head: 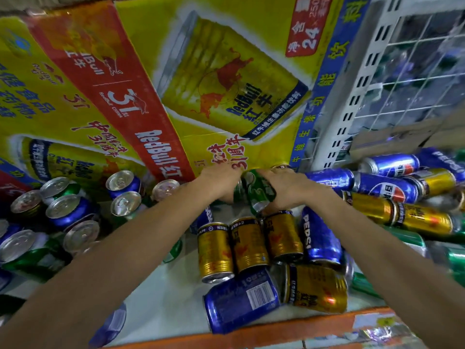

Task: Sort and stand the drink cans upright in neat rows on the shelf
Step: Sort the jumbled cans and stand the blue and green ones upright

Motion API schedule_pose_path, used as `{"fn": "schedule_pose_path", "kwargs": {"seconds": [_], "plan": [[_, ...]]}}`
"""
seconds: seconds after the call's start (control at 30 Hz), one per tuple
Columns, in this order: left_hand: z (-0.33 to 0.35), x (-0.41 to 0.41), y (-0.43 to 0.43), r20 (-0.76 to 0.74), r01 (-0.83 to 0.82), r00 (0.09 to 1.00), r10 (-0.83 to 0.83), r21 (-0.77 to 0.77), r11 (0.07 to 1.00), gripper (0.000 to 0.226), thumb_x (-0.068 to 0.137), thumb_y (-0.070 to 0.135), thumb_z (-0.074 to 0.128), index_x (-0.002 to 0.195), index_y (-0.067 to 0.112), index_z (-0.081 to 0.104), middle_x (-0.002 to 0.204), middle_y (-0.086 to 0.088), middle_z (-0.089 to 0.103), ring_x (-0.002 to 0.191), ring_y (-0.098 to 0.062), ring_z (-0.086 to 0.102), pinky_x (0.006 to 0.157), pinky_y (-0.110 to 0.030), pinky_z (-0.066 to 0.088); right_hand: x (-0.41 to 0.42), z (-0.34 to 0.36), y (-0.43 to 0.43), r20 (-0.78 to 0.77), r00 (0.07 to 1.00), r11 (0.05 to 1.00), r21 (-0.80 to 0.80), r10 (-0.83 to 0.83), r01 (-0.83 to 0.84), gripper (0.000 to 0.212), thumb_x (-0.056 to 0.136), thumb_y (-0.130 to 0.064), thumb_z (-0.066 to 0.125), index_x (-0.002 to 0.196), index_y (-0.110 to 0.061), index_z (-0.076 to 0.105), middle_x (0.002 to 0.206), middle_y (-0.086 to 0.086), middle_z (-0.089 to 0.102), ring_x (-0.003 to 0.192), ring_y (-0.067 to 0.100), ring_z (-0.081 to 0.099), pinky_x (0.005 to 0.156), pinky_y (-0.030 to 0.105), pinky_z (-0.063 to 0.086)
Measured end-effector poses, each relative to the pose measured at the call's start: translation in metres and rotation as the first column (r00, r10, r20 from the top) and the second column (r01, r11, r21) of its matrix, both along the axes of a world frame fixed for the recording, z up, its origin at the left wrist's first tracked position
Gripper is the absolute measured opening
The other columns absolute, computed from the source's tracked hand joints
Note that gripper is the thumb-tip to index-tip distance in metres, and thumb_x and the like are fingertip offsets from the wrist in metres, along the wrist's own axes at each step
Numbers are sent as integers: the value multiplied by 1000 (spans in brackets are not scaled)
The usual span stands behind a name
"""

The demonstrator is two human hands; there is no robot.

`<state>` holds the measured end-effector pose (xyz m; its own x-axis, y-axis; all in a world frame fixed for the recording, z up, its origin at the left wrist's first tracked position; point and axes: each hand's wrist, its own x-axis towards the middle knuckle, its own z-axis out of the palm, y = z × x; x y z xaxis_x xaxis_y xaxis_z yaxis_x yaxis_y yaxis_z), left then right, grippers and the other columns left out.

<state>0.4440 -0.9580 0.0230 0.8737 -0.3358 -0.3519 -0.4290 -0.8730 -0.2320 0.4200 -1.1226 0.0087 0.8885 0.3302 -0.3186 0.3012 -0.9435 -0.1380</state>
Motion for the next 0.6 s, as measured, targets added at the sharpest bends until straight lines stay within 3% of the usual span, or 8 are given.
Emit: {"fn": "schedule_pose_path", "kwargs": {"seconds": [0.17,0.3,0.43,0.6], "plan": [[-9,2,-8,52,-108,993,107,16,994,54,82,9,69,130,4,44,125,-15,53,113,-31,56,77,-36,47,0,-11,22,6,1000,991,-136,1,0,104,75,-54,69,149,-28,1,148,17,28,138,38,22,109,55,25],[-11,0,-1,56,-210,977,205,104,972,32,86,9,63,117,4,59,120,-11,57,111,-29,57,81,-36,50,-2,-11,33,-2,1000,984,-177,-25,24,105,80,-44,69,151,-23,-5,156,18,11,144,36,11,113,53,17],[-15,0,3,44,-338,941,337,20,941,43,83,8,65,124,1,53,128,-15,52,116,-34,53,92,-45,50,-3,-13,31,71,997,988,-148,-30,40,94,84,-42,65,152,-24,1,154,15,20,142,33,19,112,49,20],[-17,-5,0,64,-323,945,322,14,946,49,81,6,68,127,4,50,129,-12,50,116,-30,54,87,-41,52,0,-13,18,85,995,993,-112,49,-39,94,83,-46,65,151,-26,3,137,14,43,132,33,34,104,49,32]]}}
